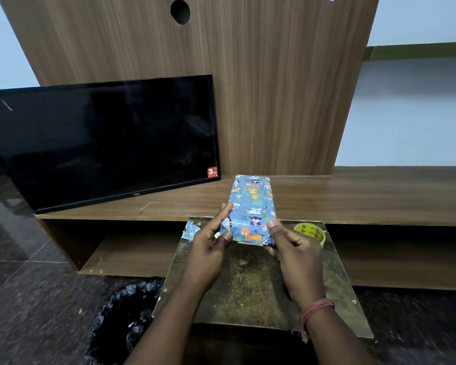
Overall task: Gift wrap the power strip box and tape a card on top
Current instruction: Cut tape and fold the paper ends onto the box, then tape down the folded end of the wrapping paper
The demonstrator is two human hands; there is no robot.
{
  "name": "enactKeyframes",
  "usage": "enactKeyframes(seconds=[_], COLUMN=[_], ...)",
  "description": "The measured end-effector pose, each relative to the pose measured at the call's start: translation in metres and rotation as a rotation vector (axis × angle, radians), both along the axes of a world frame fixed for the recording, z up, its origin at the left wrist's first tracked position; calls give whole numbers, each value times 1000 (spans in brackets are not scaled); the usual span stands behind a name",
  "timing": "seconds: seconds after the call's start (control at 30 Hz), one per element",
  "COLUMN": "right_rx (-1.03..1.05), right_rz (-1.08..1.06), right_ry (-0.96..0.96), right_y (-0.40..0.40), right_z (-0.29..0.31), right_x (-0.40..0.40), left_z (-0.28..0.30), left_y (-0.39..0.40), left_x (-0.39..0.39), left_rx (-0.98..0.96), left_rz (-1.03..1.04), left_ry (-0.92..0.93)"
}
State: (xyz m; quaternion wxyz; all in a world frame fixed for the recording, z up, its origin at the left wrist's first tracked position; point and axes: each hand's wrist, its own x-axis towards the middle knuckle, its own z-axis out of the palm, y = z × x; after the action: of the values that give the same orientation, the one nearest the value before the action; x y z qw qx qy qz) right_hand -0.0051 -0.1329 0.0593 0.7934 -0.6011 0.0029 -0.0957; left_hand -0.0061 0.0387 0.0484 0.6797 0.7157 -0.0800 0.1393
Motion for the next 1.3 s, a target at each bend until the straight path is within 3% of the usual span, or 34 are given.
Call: enactKeyframes(seconds=[0.2, 0.37, 0.5, 0.6, 0.8, 1.13, 1.3], right_rx=[59, 88, -50, -234, -522, -378, -506], right_rz=[22, 100, 157, 185, 180, 72, -70], right_ry=[44, 35, 38, 43, 7, 22, -99], right_y=[-6, -7, -11, -16, -13, -4, -3], right_z=[0, -4, -17, -26, -26, -19, -11], right_x=[6, 11, 17, 23, 21, 25, 18], left_z=[9, 8, 4, -3, -11, -11, 1], left_y=[0, -7, -2, -1, -2, -12, -21], left_x=[-12, -8, 1, 6, 11, 15, 4], left_rx=[23, -291, -183, -205, -229, -71, -20], left_rz=[-85, -21, -37, -10, 6, 98, 60], left_ry=[49, 274, 337, 362, 343, 225, 101])
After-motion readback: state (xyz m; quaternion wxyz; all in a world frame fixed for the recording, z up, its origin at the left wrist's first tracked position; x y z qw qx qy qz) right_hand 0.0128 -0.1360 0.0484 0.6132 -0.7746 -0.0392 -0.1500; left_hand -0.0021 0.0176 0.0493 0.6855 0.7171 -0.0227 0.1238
